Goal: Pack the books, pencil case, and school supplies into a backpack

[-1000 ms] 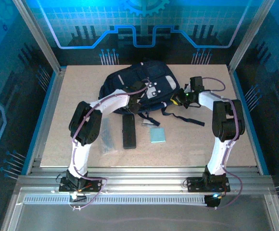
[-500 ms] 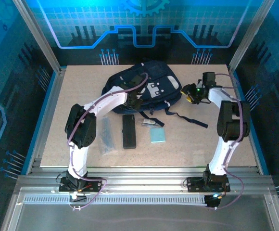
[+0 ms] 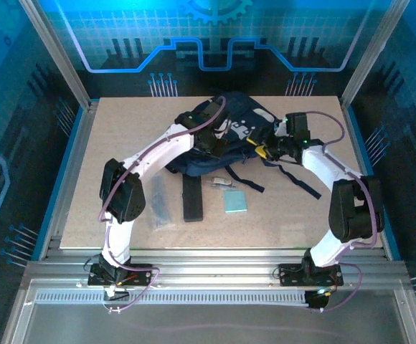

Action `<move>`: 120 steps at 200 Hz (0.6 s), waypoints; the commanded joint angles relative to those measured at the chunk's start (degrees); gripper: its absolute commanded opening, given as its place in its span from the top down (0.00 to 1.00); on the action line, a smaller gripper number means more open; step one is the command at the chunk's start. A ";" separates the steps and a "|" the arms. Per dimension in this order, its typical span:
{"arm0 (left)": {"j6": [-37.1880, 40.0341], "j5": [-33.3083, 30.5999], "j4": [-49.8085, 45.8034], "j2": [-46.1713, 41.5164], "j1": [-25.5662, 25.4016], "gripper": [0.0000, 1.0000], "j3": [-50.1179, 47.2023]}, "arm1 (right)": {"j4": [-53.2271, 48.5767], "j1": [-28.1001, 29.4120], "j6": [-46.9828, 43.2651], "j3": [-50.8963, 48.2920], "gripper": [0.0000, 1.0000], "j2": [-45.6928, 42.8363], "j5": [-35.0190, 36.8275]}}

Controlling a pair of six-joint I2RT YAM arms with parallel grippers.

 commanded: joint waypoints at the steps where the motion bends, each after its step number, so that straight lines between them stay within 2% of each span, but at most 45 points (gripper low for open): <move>1: -1.13 2.12 3.05 -2.28 -1.47 1.00 0.24 | 8.95 2.65 8.94 -1.07 0.38 1.48 0.47; 55: 0.23 1.49 3.62 -3.11 -2.95 1.00 -1.58 | 13.60 9.48 14.90 0.45 0.43 10.22 2.78; 60: 0.22 1.57 3.75 -3.16 -2.96 1.00 -1.73 | 13.77 9.86 15.05 0.56 0.49 10.97 3.12; 87: 1.15 0.00 3.80 -3.89 -2.97 1.00 -3.43 | 16.76 9.37 15.93 -1.33 1.00 11.68 6.52; 120: 4.23 -7.85 2.99 -5.25 -2.56 1.00 -9.84 | 14.20 6.36 12.60 -2.11 1.00 7.71 9.94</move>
